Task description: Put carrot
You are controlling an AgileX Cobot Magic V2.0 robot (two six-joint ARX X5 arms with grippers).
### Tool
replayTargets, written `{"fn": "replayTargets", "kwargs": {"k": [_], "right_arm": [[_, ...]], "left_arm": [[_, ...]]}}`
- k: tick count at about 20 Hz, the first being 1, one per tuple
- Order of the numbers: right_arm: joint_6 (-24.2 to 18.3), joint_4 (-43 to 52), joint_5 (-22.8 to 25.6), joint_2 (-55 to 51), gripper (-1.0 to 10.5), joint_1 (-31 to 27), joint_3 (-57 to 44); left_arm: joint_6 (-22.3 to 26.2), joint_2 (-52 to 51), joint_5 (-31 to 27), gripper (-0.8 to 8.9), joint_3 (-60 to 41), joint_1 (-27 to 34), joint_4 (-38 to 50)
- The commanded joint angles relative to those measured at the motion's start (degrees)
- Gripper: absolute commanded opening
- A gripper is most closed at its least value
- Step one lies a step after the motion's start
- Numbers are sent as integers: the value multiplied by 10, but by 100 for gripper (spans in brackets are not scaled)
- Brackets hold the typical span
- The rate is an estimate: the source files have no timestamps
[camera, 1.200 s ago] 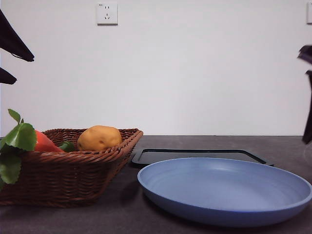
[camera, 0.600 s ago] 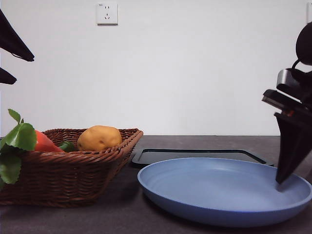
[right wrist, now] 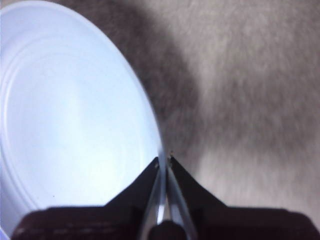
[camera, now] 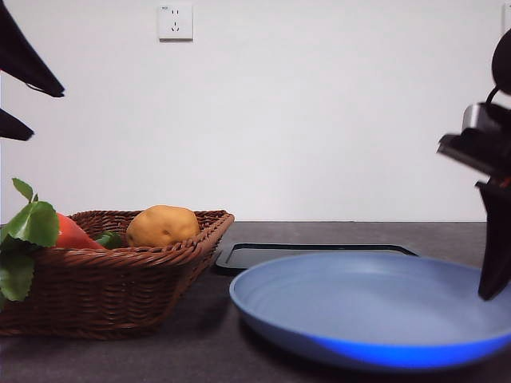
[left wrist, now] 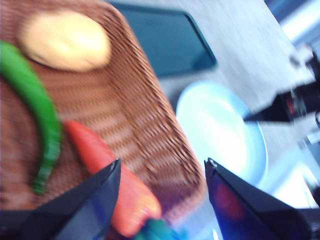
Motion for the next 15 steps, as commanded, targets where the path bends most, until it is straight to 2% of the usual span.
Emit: {"fn": "replayTargets", "kwargs": {"k": [1, 4, 6, 10, 15], "right_arm": [[-1, -26, -2, -32, 4, 1, 7], [-1, -53, -1, -83, 4, 1, 7], [0, -55, -2, -109, 4, 1, 7], [0, -58, -1, -131, 4, 1, 7], [-1, -62, -1, -132, 4, 1, 7]], "left_arm": [[0, 20, -45, 301, 14, -43, -23], [1, 74, -169, 301, 49, -113, -75], [3, 120, -224, 301, 76, -148, -90], [3, 221, -279, 300, 128, -188, -104], [4, 332, -309, 300, 165, -202, -110]]}}
